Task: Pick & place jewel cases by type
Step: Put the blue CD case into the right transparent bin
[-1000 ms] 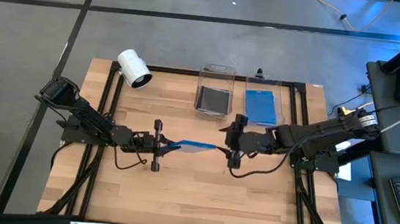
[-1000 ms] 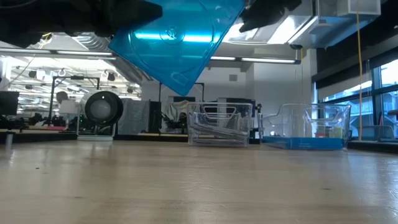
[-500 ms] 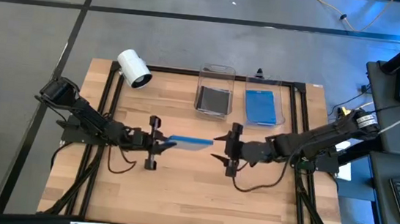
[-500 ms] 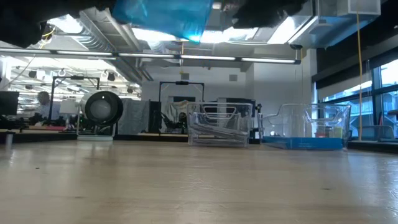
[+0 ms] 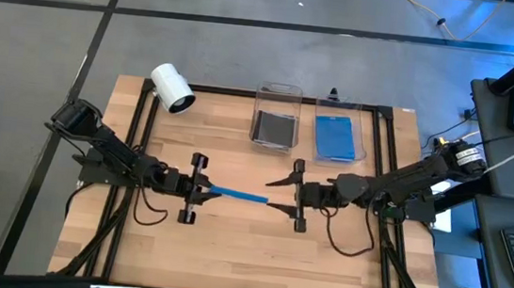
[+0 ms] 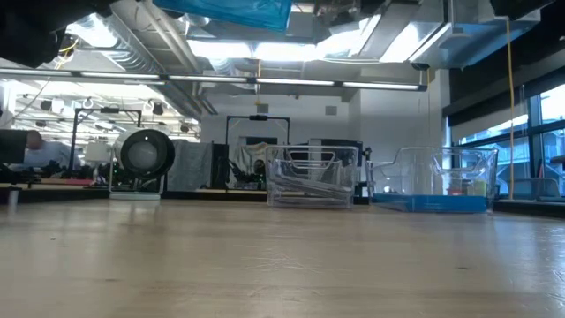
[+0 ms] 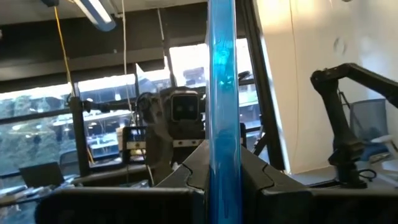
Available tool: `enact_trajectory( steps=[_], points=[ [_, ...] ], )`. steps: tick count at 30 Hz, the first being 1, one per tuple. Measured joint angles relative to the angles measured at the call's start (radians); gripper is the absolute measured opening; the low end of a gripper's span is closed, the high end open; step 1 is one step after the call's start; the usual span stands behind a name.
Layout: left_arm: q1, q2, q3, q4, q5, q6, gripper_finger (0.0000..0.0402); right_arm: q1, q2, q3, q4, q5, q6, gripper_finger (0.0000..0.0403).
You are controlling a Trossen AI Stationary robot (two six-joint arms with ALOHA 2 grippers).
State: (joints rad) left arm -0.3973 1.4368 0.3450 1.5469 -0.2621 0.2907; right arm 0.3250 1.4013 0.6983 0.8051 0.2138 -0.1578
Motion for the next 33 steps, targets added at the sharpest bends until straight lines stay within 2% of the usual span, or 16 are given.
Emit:
enact_trajectory(
  steps=[10,18,22,33],
  points=[
    [-0.002,0.000,0.000,0.007,-0.011,0.027,0.0031,-0.013,0.084,0.064,-0.002,-0.030,-0.005,0.0210],
    [-0.002,0.000,0.000,0.003,-0.027,0.044,0.0031,-0.014,0.080,0.065,-0.059,-0.025,0.000,0.0210],
    [0.000,0.000,0.000,0.004,-0.041,0.041,0.0031,-0.014,0.076,0.065,-0.126,0.053,-0.003,0.0210],
    [0.001,0.000,0.000,0.018,-0.043,0.055,0.0031,-0.013,0.077,0.065,-0.154,0.012,0.025,0.0210]
  ],
)
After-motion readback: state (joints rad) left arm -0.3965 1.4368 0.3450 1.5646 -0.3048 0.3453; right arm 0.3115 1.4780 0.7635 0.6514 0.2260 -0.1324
